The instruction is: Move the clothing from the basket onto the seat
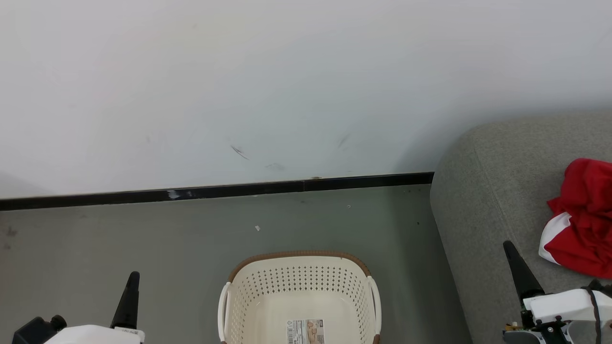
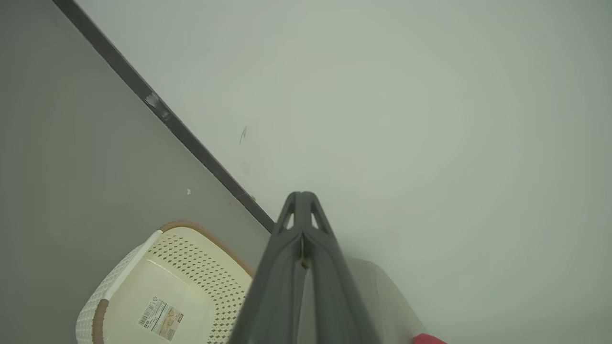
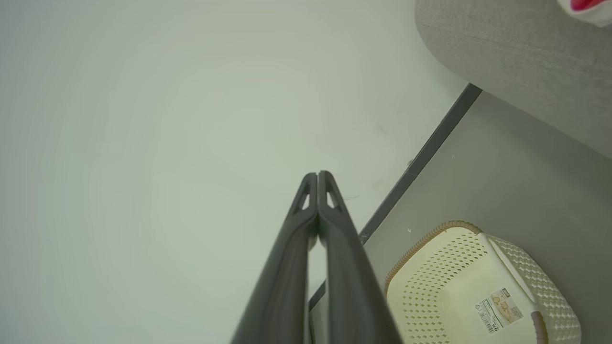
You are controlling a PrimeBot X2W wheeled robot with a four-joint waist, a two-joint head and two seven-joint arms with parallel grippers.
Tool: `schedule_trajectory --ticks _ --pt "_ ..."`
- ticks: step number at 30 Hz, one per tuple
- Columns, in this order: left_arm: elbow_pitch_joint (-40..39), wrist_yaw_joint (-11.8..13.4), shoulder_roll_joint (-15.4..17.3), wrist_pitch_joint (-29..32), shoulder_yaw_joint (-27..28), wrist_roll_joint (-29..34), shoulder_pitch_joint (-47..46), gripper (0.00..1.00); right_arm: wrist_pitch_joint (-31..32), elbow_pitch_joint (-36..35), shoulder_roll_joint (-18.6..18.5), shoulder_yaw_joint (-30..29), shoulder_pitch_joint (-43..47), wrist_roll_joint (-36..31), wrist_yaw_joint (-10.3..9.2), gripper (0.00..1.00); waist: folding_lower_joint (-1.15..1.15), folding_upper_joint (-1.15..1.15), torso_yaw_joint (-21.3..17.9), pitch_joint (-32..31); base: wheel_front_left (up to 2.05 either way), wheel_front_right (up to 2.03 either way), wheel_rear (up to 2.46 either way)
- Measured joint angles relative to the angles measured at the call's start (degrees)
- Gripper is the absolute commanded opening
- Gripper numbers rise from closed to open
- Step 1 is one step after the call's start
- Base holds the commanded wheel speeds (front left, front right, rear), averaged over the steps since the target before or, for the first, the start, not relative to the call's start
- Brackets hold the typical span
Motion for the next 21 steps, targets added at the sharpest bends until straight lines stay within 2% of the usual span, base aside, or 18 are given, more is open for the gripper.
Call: schedule_trajectory --ticks 21 --pt "1.09 -1.18 -1.74 3.96 3.02 -12.61 -2.11 0.00 3.98 1.90 0.07 -1.18 -1.38 15.83 0.00 0.00 -0.02 0.00 0.21 0.33 0.00 0.00 0.00"
